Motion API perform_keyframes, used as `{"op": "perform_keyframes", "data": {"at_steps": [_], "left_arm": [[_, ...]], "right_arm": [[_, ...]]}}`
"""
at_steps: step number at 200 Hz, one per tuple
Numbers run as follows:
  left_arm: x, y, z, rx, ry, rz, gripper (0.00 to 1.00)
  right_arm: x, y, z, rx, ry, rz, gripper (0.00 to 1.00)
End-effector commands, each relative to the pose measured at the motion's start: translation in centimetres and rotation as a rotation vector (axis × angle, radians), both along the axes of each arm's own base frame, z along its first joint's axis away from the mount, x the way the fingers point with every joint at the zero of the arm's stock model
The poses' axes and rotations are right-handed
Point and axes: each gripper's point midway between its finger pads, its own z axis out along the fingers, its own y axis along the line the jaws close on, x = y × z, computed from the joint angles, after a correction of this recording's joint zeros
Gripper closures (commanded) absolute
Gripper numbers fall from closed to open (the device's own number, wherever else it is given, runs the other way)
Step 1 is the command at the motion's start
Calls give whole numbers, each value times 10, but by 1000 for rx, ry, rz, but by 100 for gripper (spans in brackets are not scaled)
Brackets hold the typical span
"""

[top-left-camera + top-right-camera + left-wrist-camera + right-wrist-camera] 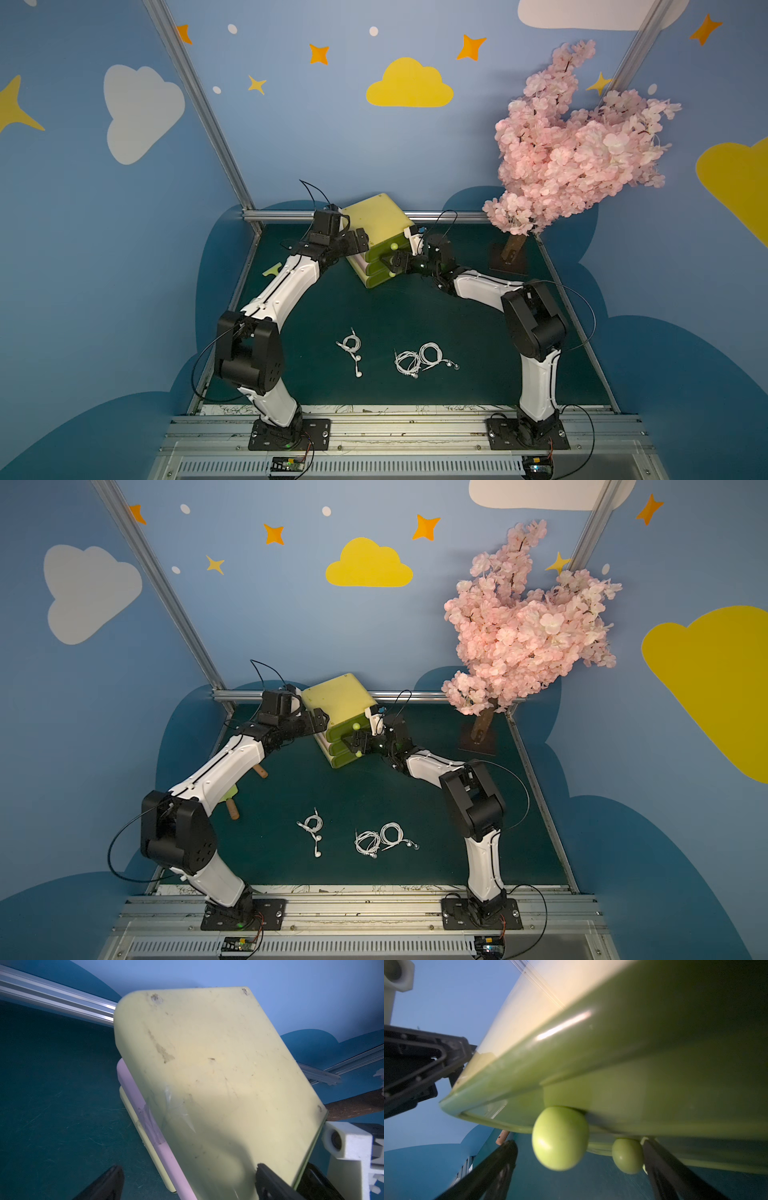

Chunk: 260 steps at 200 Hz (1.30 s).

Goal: Place the wired earphones into the drawer by color
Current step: Close the drawer in the storage box, then open the drawer in the storage box.

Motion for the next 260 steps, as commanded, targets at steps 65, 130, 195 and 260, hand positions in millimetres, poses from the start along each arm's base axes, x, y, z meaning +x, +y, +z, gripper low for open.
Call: {"op": "perform_keyframes", "data": {"at_steps": [65, 130, 195, 260], "left_arm": [[-24, 27, 29, -19, -13, 63, 0], [-67, 26, 27, -70, -47, 24, 0], [-99, 15, -12, -81, -51, -94, 0], [-83, 8, -47, -63, -61, -116, 0]], "right_arm": [[-31, -41, 6, -71, -65, -71, 2], [-64, -62, -13, -190, 20, 6, 2], [-62, -57, -31, 27, 207, 90, 2], [-36, -54, -62, 38, 316, 5, 7]]}}
